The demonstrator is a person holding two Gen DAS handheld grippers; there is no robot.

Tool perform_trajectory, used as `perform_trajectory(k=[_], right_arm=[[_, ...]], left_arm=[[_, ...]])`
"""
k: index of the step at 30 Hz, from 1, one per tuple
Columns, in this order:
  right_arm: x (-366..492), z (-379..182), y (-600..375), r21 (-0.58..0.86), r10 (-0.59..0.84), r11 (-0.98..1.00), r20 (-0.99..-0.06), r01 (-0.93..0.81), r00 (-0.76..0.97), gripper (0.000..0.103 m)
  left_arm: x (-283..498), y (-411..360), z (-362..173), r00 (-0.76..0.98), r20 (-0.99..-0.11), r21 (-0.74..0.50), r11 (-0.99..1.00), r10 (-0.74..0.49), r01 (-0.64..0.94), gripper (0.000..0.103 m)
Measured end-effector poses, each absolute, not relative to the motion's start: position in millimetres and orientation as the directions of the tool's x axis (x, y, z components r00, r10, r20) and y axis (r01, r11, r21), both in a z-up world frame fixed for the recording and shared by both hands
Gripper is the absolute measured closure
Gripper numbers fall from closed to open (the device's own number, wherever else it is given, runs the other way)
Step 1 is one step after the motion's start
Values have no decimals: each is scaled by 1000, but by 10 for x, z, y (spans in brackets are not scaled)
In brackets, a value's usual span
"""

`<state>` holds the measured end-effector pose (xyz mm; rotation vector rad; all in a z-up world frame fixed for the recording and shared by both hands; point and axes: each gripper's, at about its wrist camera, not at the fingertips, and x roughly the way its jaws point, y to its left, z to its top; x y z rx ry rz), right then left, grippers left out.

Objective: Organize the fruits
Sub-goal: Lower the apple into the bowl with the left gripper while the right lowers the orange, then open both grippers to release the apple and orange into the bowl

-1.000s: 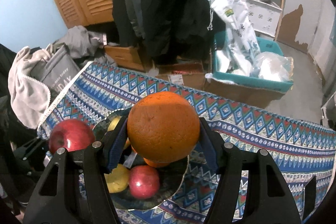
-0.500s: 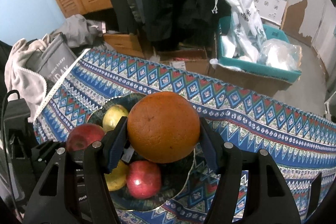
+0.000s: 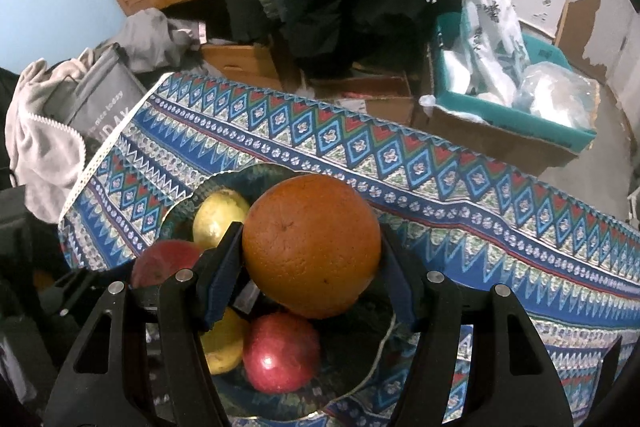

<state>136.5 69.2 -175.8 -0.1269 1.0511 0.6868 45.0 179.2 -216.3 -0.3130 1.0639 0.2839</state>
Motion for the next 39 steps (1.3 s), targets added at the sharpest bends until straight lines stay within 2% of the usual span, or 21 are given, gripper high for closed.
perform_trajectory(k=[17,29,39], right_arm=[[1446,-2130,1028,234,445,759,-867,-607,224,36],[1434,-1881,901,211,451,776,-845,-594,289,36],[1311,-1404,650,154,439,807,-801,-569,406,36]], left_arm=[[332,1940,-2073,469,-877,-107,907,107,-408,17],[304,1876,-1832,519,-843,-91,914,140,-395,17],[217,1757,-1461,588,-794,-94,926,151,-365,17]])
